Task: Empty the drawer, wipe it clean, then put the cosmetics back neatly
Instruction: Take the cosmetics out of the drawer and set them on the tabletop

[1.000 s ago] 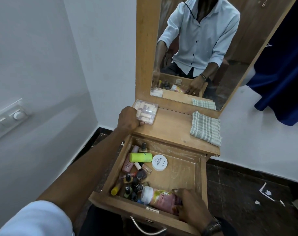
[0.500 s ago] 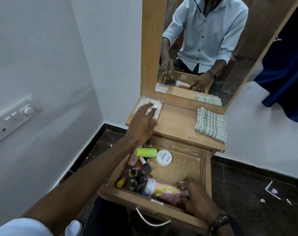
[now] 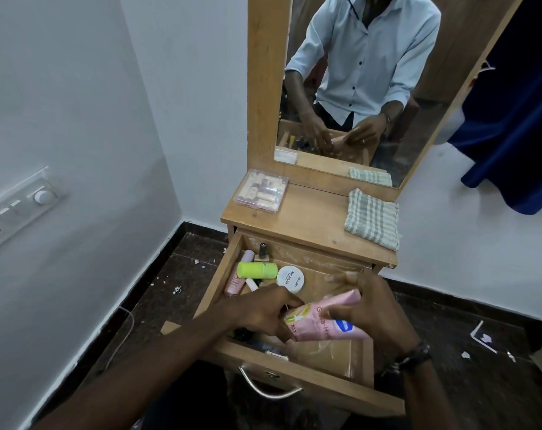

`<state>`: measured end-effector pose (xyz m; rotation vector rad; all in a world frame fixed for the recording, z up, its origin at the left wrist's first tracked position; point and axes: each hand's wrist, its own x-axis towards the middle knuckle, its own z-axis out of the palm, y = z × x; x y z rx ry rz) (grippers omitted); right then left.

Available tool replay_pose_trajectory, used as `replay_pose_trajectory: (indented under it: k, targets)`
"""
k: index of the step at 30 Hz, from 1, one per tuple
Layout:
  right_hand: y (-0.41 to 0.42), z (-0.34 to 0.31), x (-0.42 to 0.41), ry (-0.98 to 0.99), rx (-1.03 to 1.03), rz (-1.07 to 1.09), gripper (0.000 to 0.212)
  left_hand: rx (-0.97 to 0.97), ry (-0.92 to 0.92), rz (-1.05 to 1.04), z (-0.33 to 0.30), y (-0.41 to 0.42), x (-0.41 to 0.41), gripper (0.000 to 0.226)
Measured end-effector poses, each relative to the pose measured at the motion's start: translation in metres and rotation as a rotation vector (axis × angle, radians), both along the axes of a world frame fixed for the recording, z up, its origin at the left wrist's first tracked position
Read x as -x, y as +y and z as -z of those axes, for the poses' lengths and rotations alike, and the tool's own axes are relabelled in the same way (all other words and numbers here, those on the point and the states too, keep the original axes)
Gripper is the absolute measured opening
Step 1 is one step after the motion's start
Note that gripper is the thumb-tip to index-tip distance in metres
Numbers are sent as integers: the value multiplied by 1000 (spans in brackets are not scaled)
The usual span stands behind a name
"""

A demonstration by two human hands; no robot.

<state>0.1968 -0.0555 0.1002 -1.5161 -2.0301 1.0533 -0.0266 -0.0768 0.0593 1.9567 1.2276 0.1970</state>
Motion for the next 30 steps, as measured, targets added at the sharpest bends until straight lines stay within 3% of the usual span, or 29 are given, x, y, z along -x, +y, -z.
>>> replay_pose_trajectory:
  k: [5, 10, 12, 14, 17, 19, 21, 23, 30]
  targets:
    - [9, -13, 10, 209, -20, 110, 43, 53, -130, -173, -6, -1, 4, 43]
    - [7, -10, 31, 656, -202, 498, 24, -1, -365, -390, -15, 6, 15, 47]
    - [0, 4, 33, 700, -193, 594, 13, -79, -460, -505, -22, 12, 22, 44]
    - [-11, 20, 36, 583, -102, 526, 5, -166, -541, -610, -36, 23, 30, 40]
    - [-27, 42, 46, 147, 65, 283, 12, -352, -611, -715, -62, 49, 41, 41]
    - [-31, 54, 53, -145, 54, 197, 10, -457, -622, -773, -75, 68, 49, 40]
    - [-34, 63, 61, -350, 28, 151, 26, -515, -604, -850, -81, 89, 58, 42]
    - [-34, 65, 68, -443, 47, 99, 37, -505, -579, -922, -82, 110, 67, 46]
    - [-33, 68, 68, -580, 88, -54, 40, -443, -442, -980, -75, 154, 79, 47]
